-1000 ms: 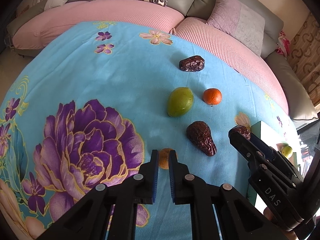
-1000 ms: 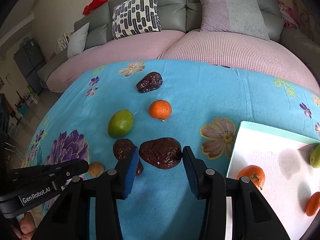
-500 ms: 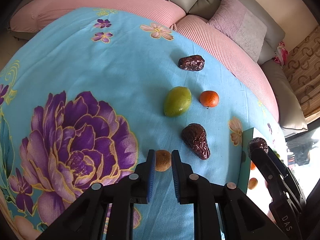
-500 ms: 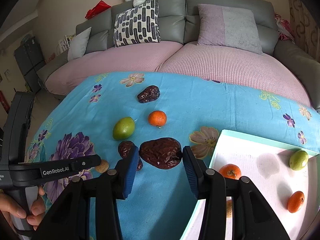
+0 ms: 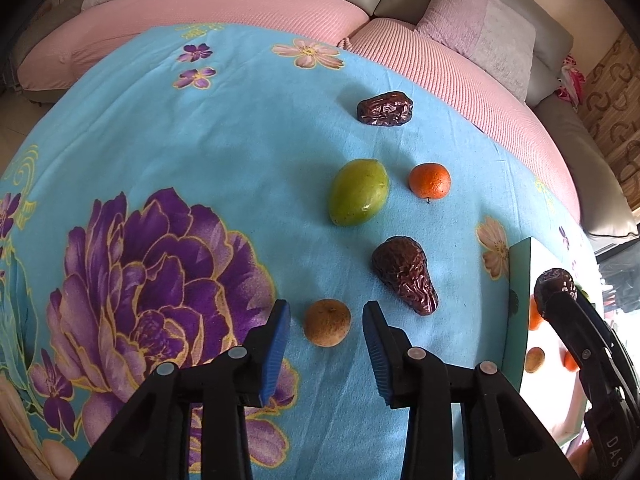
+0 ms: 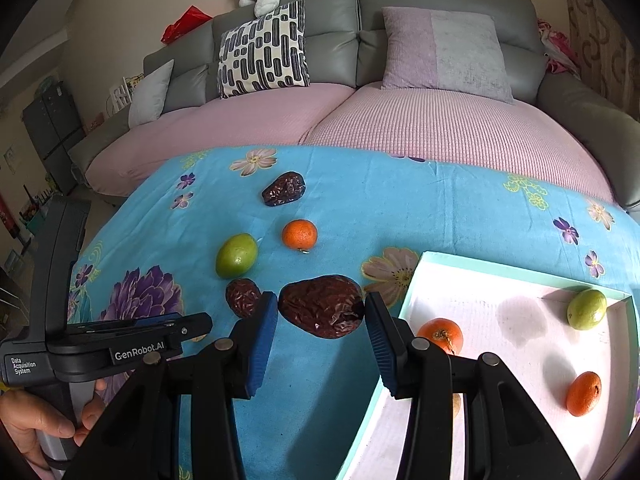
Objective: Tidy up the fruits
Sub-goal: 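Grasp a small brown round fruit with the left tool while the right tool grasps a large dried date, then carry both fruits over the white tray and open both tools to release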
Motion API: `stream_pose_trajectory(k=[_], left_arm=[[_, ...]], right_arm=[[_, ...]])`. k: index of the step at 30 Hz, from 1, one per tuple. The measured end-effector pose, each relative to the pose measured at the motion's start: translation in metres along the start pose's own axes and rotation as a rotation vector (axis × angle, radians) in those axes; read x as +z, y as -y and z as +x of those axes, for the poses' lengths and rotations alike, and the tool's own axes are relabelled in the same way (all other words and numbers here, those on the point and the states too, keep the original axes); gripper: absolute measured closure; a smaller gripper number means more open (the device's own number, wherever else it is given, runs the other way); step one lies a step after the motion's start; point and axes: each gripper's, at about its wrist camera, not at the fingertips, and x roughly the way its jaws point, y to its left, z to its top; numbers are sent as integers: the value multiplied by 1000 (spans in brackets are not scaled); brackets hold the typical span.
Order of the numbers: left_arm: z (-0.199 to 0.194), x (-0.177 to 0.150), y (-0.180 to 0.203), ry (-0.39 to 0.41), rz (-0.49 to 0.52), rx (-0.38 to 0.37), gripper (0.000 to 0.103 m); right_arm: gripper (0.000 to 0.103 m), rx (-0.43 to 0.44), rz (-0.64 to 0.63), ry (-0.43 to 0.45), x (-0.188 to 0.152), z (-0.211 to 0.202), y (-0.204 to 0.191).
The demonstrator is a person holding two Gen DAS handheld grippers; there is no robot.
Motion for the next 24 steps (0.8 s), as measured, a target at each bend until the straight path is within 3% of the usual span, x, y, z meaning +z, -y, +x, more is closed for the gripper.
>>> stream_pose_trajectory(k=[4,13,24], left_arm=[[7,1,3,-12,2,10,77],[-8,2,7,47,8,-6,77],[-42,-5,70,190,235,-115,77]], right_arm=[[56,6,8,4,0,-2,2],[56,13,50,33,3,-13,13],[56,-103,213,56,0,-36,74]])
